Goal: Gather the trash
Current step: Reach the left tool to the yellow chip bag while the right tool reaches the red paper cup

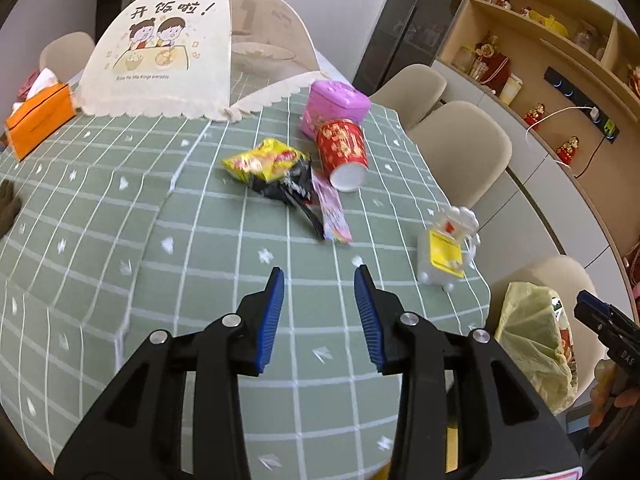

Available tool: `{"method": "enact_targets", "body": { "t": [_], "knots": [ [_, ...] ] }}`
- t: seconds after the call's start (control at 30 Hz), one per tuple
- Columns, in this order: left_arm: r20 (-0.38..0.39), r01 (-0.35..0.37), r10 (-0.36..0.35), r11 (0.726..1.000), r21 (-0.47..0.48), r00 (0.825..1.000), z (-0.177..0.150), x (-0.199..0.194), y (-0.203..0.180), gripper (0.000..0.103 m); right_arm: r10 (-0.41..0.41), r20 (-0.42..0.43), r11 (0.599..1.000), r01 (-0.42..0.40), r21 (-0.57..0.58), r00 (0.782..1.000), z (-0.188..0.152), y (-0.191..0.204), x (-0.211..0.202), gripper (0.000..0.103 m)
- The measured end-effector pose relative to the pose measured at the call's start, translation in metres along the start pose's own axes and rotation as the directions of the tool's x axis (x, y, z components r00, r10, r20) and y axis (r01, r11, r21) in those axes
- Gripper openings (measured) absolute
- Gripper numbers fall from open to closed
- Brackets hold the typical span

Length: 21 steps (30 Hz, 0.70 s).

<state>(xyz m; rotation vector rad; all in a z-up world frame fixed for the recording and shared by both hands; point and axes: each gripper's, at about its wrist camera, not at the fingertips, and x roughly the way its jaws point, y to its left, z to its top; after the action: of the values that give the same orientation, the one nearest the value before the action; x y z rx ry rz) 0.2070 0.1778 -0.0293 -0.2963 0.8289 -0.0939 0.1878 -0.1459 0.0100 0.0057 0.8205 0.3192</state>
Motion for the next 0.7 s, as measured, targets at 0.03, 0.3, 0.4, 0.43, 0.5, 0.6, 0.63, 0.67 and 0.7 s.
{"method": "enact_targets", "body": {
  "t": [0.03,0.3,0.4,0.43,0.5,0.6,0.63,0.67,0.7],
  "knots": [
    [0.005,0.016,-0.016,1.0,0.006,1.0,0.005,0.004,0.007,0.037,0.008,0.001,1.0,-0.008,0.008,1.0,0.005,0.007,0.006,0.048],
    [0.005,0.058,-0.059,0.997,0.058,0.998,0.053,0.042,0.041,0.037,0.056,-0.016,0.998,-0.056,0.008,0.998,0.038,0.048,0.054,0.048],
    [-0.002,0.057,-0.057,0.995,0.078,0.998,0.068,0.056,0.05,0.037,0.101,-0.026,0.995,-0.102,-0.025,0.995,0.067,0.073,0.093,0.048],
    [-0.012,0.058,-0.057,0.995,0.082,0.998,0.074,0.062,0.053,0.037,0.1,-0.021,0.994,-0.1,-0.04,0.995,0.075,0.08,0.105,0.048],
    [-0.03,0.068,-0.066,0.994,0.084,0.997,0.085,0.074,0.062,0.037,0.095,-0.013,0.993,-0.096,-0.067,0.995,0.093,0.095,0.134,0.048],
    [-0.048,0.075,-0.07,0.993,0.092,0.996,0.098,0.089,0.073,0.037,0.083,-0.037,0.994,-0.085,-0.066,0.996,0.123,0.113,0.192,0.048],
    [-0.052,0.077,-0.072,0.993,0.095,0.996,0.103,0.093,0.076,0.037,0.073,-0.045,0.995,-0.076,-0.062,0.996,0.13,0.117,0.206,0.048],
    [-0.057,0.08,-0.074,0.992,0.1,0.996,0.108,0.097,0.08,0.037,0.049,-0.048,0.997,-0.052,-0.065,0.998,0.138,0.122,0.224,0.048],
    [-0.06,0.083,-0.077,0.991,0.103,0.995,0.11,0.1,0.083,0.037,0.036,-0.054,0.997,-0.04,-0.07,0.998,0.142,0.126,0.236,0.048]
  ]
}}
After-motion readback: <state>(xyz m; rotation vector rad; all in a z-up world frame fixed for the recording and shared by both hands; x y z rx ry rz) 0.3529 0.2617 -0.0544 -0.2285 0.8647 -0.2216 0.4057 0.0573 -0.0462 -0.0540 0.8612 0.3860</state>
